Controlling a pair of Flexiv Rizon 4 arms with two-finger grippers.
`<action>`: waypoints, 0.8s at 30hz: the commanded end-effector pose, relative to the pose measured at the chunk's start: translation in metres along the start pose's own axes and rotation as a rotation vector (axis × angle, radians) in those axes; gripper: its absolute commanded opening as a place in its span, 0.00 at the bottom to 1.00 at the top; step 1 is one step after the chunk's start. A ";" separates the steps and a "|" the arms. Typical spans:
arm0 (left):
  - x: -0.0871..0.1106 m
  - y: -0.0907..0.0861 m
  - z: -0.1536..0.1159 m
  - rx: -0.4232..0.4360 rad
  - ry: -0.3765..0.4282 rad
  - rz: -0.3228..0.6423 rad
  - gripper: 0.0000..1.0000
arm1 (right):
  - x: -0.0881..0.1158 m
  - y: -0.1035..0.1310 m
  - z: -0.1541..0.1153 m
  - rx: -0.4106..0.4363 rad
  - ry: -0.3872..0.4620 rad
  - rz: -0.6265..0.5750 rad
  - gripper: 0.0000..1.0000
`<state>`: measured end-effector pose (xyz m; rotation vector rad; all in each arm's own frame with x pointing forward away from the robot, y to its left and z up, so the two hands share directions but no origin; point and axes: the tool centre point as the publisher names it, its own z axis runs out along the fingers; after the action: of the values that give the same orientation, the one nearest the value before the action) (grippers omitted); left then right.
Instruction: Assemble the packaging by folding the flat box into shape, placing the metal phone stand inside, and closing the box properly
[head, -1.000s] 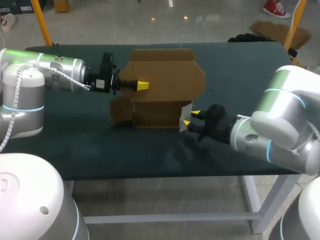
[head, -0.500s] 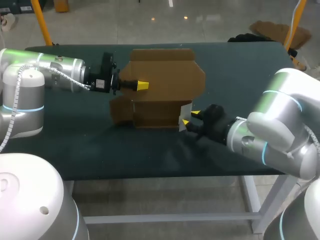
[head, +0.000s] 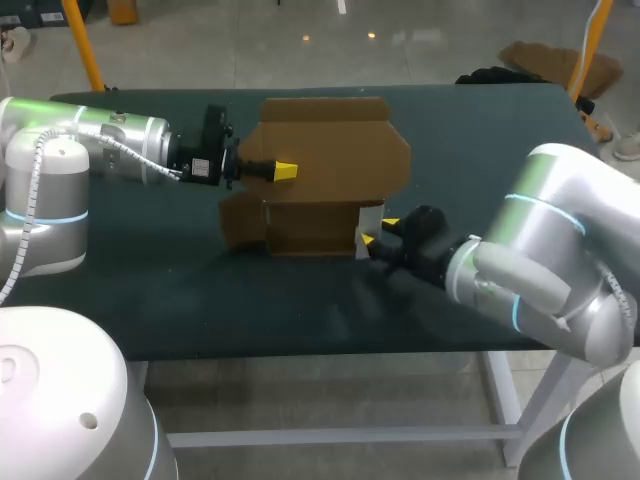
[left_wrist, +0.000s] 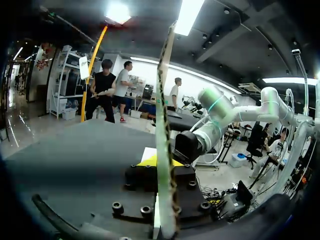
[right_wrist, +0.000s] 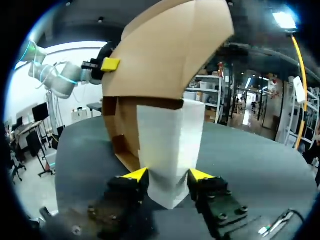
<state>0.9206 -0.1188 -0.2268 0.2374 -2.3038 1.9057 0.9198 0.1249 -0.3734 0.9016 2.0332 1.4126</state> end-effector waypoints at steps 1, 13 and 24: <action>-0.001 0.003 0.001 -0.001 0.002 0.000 0.00 | 0.003 -0.001 0.004 -0.007 -0.430 0.015 0.50; -0.001 0.003 0.001 -0.001 0.002 0.000 0.00 | -0.001 -0.002 0.006 0.009 -0.591 0.096 0.49; -0.001 0.003 0.001 -0.001 0.002 0.000 0.00 | -0.006 0.001 0.008 0.013 -0.677 0.148 0.46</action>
<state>0.9207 -0.1193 -0.2269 0.2375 -2.3036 1.9057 0.9280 0.1198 -0.3729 1.1096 1.8982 1.4217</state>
